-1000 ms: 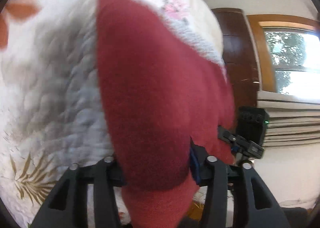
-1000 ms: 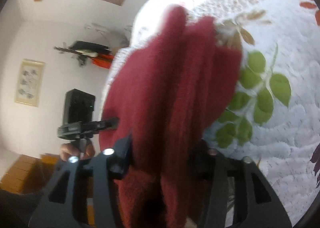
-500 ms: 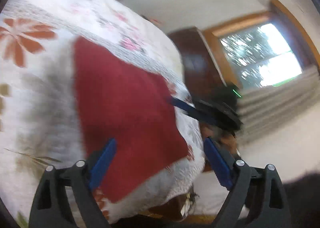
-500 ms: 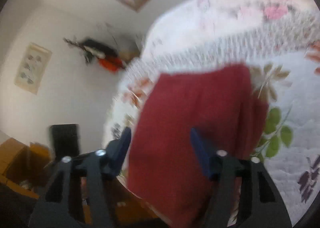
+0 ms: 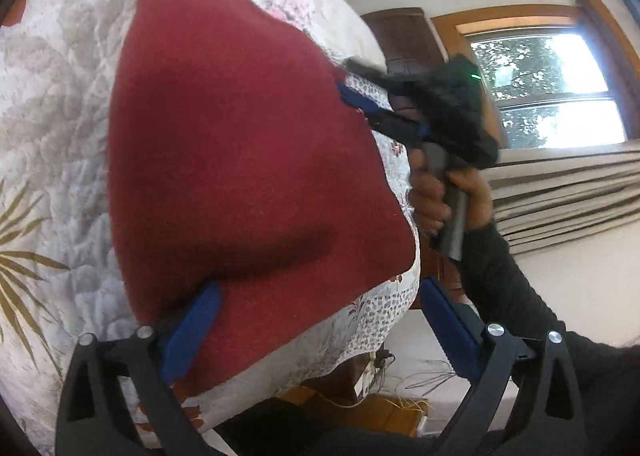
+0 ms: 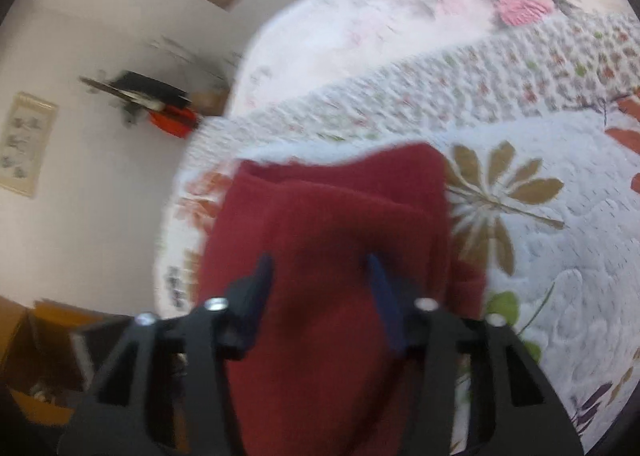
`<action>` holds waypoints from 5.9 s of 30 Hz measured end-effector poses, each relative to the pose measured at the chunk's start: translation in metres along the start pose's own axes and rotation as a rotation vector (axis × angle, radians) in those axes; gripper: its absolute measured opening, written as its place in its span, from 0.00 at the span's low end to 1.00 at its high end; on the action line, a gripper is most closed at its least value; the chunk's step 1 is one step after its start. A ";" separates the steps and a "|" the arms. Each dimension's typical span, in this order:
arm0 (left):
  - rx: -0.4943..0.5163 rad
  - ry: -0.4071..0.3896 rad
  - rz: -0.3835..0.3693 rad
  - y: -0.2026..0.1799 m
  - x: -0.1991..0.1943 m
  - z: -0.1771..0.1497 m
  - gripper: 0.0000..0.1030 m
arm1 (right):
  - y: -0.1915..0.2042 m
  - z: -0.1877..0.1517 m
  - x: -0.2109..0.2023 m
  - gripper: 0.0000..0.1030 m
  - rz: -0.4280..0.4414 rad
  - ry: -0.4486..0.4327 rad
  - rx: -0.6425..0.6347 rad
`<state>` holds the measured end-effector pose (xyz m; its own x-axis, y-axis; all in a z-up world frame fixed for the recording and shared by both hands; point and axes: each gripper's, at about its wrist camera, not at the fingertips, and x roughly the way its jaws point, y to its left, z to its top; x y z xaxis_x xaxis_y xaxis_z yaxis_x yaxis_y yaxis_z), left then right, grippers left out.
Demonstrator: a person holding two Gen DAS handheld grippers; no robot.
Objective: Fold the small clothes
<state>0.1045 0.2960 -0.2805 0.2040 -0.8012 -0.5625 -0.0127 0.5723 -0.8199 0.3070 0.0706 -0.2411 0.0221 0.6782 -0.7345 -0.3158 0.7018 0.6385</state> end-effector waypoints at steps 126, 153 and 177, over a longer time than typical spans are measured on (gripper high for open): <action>0.228 -0.401 0.701 -0.208 -0.140 -0.134 0.96 | 0.239 -0.243 -0.170 0.97 -0.656 -0.376 -0.201; 0.228 -0.456 0.822 -0.213 -0.162 -0.138 0.96 | 0.250 -0.242 -0.170 0.97 -0.667 -0.378 -0.243; 0.269 -0.469 0.871 -0.216 -0.166 -0.135 0.96 | 0.249 -0.237 -0.168 0.97 -0.662 -0.358 -0.231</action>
<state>-0.0592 0.2819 -0.0248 0.5921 0.0277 -0.8054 -0.1318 0.9893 -0.0629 -0.0006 0.0803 -0.0132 0.5666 0.1915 -0.8014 -0.3186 0.9479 0.0012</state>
